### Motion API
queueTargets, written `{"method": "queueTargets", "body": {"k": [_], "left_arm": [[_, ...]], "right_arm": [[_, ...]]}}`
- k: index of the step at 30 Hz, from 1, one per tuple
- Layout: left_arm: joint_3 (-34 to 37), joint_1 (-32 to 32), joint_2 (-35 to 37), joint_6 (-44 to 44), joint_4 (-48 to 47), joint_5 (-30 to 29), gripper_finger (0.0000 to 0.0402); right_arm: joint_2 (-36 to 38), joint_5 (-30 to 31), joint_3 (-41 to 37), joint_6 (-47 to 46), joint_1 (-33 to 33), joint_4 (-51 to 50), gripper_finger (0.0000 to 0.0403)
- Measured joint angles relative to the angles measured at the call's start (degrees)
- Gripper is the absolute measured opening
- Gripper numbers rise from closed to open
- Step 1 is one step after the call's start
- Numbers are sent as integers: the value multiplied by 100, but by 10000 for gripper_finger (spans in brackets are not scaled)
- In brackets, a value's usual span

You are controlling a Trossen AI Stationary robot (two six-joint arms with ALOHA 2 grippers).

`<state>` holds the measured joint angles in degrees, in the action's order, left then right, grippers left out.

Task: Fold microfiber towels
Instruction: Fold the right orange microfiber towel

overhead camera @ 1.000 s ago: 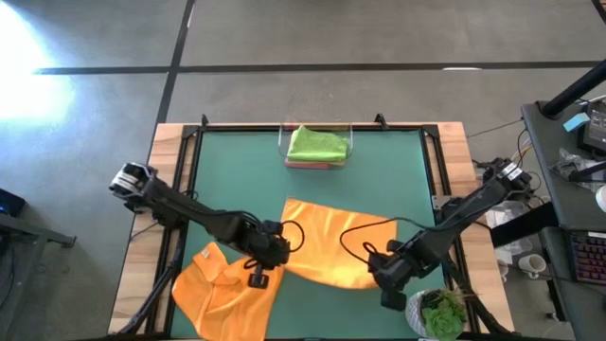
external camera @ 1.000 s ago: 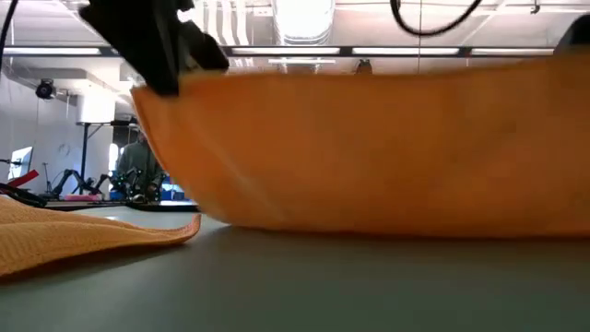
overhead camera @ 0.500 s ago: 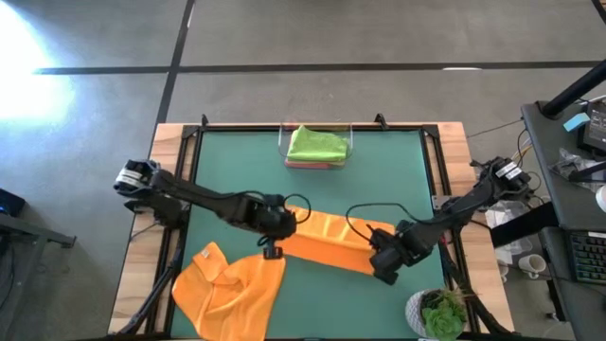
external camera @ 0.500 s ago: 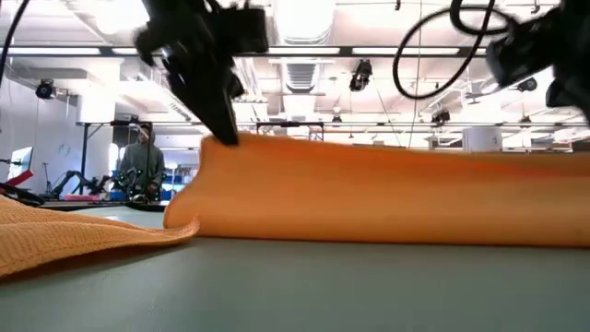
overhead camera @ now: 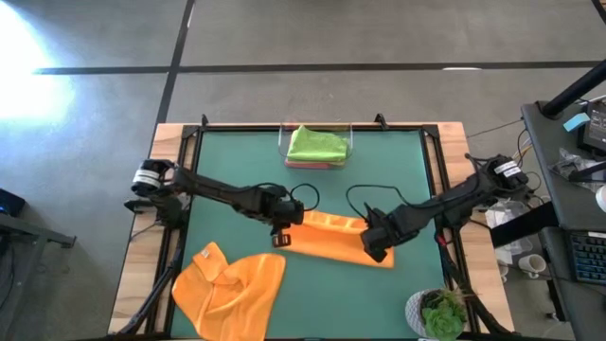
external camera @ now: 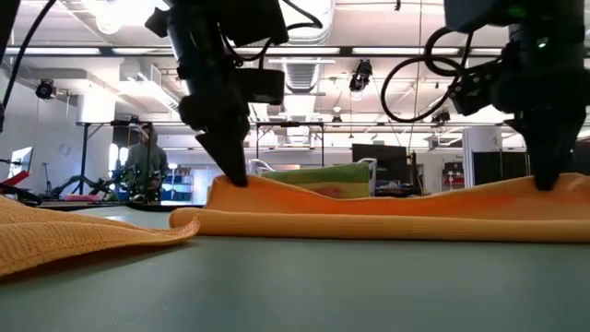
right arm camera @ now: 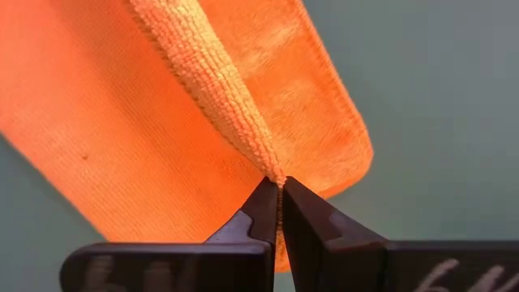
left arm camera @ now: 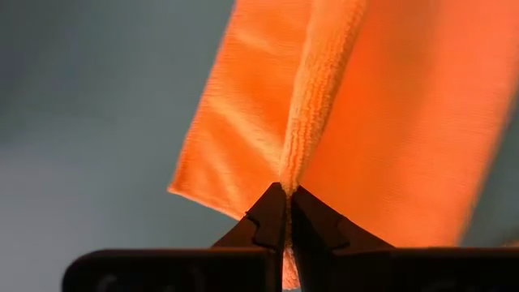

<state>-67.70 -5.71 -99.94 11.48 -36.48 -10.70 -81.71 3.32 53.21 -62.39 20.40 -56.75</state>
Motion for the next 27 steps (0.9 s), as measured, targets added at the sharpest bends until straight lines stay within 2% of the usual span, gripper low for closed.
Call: {"method": "queueTargets", "body": {"k": [6,17,22,27], "left_arm": [[0,156,-3,13,23,-230,0],[13,277,-25,-32,364,-247,3],[13,305,-25,-35,443,-273,32],[13,314,-25,-33,438,-283,73]], "right_arm": [[-55,32,-4,27,-241,0,8],[-125,24,-9,2,-319,-30,8],[-125,122,-9,40,-320,-41,11],[-125,124,-9,72,-319,-55,40]]}}
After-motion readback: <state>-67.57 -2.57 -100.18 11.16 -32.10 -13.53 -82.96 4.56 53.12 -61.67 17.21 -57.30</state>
